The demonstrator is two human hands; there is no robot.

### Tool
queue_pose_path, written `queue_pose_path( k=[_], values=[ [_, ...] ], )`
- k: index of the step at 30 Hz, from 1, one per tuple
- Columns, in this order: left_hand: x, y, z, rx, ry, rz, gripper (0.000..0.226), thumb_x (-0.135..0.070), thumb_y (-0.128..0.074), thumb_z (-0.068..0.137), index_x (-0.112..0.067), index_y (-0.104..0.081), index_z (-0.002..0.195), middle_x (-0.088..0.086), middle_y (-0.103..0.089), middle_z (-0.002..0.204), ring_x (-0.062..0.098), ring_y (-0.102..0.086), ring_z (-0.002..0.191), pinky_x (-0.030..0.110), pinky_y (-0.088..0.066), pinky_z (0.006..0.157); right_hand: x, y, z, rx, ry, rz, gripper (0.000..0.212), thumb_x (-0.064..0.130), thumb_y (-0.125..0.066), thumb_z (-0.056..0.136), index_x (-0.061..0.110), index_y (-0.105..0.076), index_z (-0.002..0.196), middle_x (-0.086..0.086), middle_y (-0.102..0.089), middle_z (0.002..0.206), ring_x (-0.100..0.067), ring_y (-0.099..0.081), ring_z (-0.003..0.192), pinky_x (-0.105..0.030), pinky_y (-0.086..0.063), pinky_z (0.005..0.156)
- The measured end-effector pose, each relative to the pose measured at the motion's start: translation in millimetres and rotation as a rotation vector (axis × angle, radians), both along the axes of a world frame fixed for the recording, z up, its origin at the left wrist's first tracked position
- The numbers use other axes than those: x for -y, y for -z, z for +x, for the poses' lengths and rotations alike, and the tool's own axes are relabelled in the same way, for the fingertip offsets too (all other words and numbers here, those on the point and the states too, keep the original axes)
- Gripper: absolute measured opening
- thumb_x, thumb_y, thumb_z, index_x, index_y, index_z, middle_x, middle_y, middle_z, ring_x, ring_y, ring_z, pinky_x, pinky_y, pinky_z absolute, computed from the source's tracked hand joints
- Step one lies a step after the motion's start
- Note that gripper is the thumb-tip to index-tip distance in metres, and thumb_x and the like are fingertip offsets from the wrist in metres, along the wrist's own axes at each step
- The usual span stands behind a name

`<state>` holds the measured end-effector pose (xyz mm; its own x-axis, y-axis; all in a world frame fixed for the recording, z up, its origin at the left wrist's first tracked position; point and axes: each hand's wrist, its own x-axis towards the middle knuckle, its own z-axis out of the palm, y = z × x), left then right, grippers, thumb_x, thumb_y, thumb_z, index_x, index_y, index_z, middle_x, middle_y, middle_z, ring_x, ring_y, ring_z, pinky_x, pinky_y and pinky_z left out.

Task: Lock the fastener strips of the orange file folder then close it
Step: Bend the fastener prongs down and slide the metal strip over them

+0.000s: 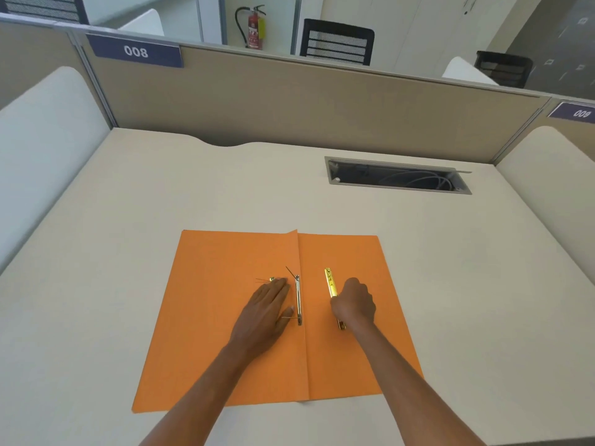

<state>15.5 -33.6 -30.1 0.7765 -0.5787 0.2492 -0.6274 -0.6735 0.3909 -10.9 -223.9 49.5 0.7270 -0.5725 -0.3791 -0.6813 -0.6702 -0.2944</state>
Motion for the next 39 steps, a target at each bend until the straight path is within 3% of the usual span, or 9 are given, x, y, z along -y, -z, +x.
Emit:
queue_pose_path(
  k=[7, 13, 17, 22, 26, 28, 31, 34, 39],
  values=[
    [1.9, -0.2, -2.0, 0.038, -0.008, 0.09, 0.054, -0.044, -0.035, 0.099, -0.009, -0.048, 0.138, 0.006, -0.048, 0.145, 0.02, -0.042, 0.135, 0.036, -0.035, 0.112, 2.5, -0.7, -1.8, 0.001, 0.019, 0.003, 0.024, 0.016, -0.061, 0.087, 0.007, -0.054, 0.109, -0.013, -0.06, 0.114, -0.034, -0.062, 0.1, -0.036, -0.051, 0.074],
    [1.4, -2.2, -3.2, 0.033, -0.011, 0.115, 0.054, -0.043, -0.031, 0.1, -0.009, -0.047, 0.139, 0.006, -0.047, 0.147, 0.019, -0.041, 0.136, 0.031, -0.024, 0.115, 4.0, -2.5, -22.3, -0.055, -0.132, -0.126, 0.03, 0.033, -0.068, 0.086, 0.011, -0.059, 0.104, -0.008, -0.064, 0.107, -0.029, -0.064, 0.095, -0.032, -0.047, 0.069],
    [1.6, -2.6, -2.3, 0.041, -0.015, 0.112, 0.056, -0.045, -0.031, 0.099, -0.009, -0.048, 0.138, 0.005, -0.047, 0.147, 0.018, -0.041, 0.136, 0.033, -0.029, 0.115, -9.8, 0.2, -38.4, -0.001, -0.225, -0.223, 0.017, 0.021, -0.061, 0.093, 0.009, -0.059, 0.105, -0.008, -0.063, 0.11, -0.028, -0.063, 0.099, -0.033, -0.047, 0.073],
    [1.3, -1.9, -3.0, 0.04, -0.009, 0.115, 0.058, -0.047, -0.031, 0.099, -0.009, -0.046, 0.14, 0.005, -0.045, 0.148, 0.018, -0.038, 0.138, 0.032, -0.023, 0.116, -16.2, 0.5, -35.7, -0.007, -0.134, -0.174, 0.018, 0.015, -0.059, 0.092, 0.007, -0.056, 0.108, -0.012, -0.061, 0.114, -0.031, -0.062, 0.101, -0.033, -0.044, 0.071],
    [1.5, -2.1, -3.1, 0.042, -0.012, 0.123, 0.059, -0.048, -0.03, 0.099, -0.01, -0.045, 0.14, 0.004, -0.045, 0.148, 0.017, -0.038, 0.138, 0.032, -0.025, 0.116, -5.4, 0.7, -25.5, -0.069, -0.015, -0.026, 0.024, 0.016, -0.061, 0.087, 0.008, -0.055, 0.109, -0.013, -0.058, 0.111, -0.034, -0.061, 0.104, -0.035, -0.047, 0.074],
    [1.5, -1.5, -3.2, 0.039, -0.016, 0.125, 0.059, -0.048, -0.029, 0.099, -0.01, -0.044, 0.141, 0.004, -0.044, 0.149, 0.017, -0.037, 0.139, 0.034, -0.027, 0.116, 4.4, 3.9, -22.8, -0.037, 0.051, 0.095, 0.01, 0.013, -0.064, 0.079, 0.011, -0.057, 0.087, -0.01, -0.058, 0.09, -0.031, -0.061, 0.082, -0.032, -0.043, 0.062],
    [1.5, -1.4, -3.5, 0.04, -0.022, 0.129, 0.06, -0.049, -0.026, 0.1, -0.01, -0.042, 0.142, 0.004, -0.042, 0.15, 0.017, -0.036, 0.139, 0.034, -0.026, 0.116, 16.2, 5.0, -23.7, 0.095, 0.113, 0.355, 0.023, 0.006, -0.07, 0.073, 0.012, -0.052, 0.061, -0.003, -0.052, 0.06, -0.02, -0.047, 0.054, -0.027, -0.036, 0.053],
    [2.3, -1.8, -3.1, 0.036, -0.019, 0.124, 0.062, -0.051, -0.02, 0.101, -0.012, -0.038, 0.145, 0.005, -0.042, 0.15, 0.017, -0.036, 0.14, 0.034, -0.025, 0.116, 14.2, -4.8, -26.5, 0.266, 0.172, 0.633, 0.011, 0.003, -0.076, 0.078, 0.006, -0.066, 0.076, -0.006, -0.065, 0.067, -0.019, -0.057, 0.056, -0.029, -0.048, 0.055],
    [3.0, -0.7, -2.8, 0.026, -0.012, 0.101, 0.062, -0.05, -0.027, 0.101, -0.014, -0.023, 0.151, 0.003, -0.029, 0.157, 0.016, -0.029, 0.143, 0.036, -0.026, 0.117, 0.8, -6.4, -30.4, 0.437, 0.167, 0.965, 0.028, -0.001, -0.071, 0.084, 0.011, -0.065, 0.108, -0.009, -0.065, 0.076, -0.019, -0.063, 0.068, -0.028, -0.053, 0.058]
  ],
)
